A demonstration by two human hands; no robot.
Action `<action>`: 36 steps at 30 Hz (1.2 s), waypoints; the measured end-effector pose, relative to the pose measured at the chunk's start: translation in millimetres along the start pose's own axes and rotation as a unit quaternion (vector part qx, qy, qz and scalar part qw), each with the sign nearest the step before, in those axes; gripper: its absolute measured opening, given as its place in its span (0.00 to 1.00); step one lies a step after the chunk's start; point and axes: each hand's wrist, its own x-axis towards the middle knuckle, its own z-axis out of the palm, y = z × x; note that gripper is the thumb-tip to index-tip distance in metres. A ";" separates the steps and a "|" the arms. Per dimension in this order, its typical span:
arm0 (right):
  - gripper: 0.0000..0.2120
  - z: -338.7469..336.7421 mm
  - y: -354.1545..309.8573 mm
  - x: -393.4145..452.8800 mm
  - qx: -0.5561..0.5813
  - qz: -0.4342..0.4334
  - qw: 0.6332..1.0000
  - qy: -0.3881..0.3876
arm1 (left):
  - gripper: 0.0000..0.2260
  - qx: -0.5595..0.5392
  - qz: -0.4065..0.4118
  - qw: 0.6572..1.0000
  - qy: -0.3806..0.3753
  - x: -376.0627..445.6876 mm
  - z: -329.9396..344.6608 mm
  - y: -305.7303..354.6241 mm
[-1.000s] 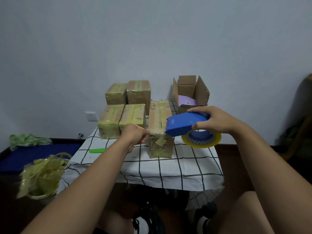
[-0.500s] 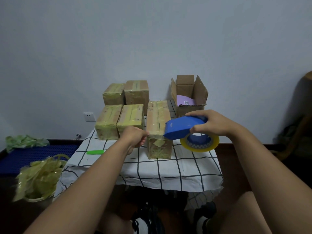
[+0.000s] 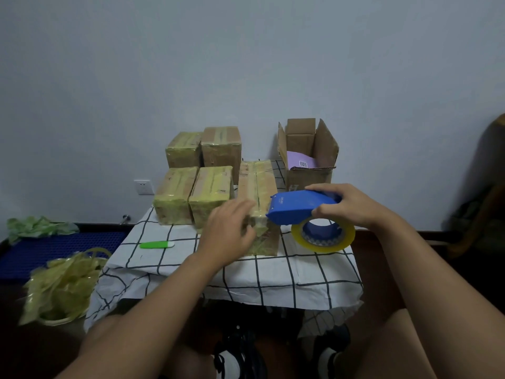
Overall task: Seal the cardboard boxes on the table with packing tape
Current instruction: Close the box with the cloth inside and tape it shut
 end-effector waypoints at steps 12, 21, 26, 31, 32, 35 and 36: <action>0.26 11.6 1.3 0.9 0.006 0.000 1.000 0.011 | 0.28 0.148 0.125 0.981 0.006 5.6 15.5 -25.8; 0.26 21.9 17.4 -3.4 0.076 0.001 0.997 0.018 | 0.19 0.118 0.075 0.990 0.020 4.5 34.3 -3.8; 0.25 12.6 26.3 -7.4 0.065 -0.006 0.998 0.006 | 0.14 0.122 0.063 0.988 0.066 6.7 39.4 -1.7; 0.25 -5.1 32.7 -14.3 0.053 -0.014 0.998 -0.006 | 0.15 0.140 0.075 0.985 0.067 5.5 37.1 1.7; 0.25 -6.5 32.6 -15.0 0.050 -0.013 0.999 -0.010 | 0.15 0.144 0.074 0.985 0.064 5.0 36.2 2.9; 0.26 -12.4 34.3 -17.3 0.040 -0.012 0.999 -0.018 | 0.15 0.155 0.056 0.985 0.044 3.7 32.1 5.2; 0.26 -16.6 35.3 -18.9 0.036 -0.012 0.999 -0.017 | 0.15 0.159 0.050 0.985 0.037 4.0 31.6 5.8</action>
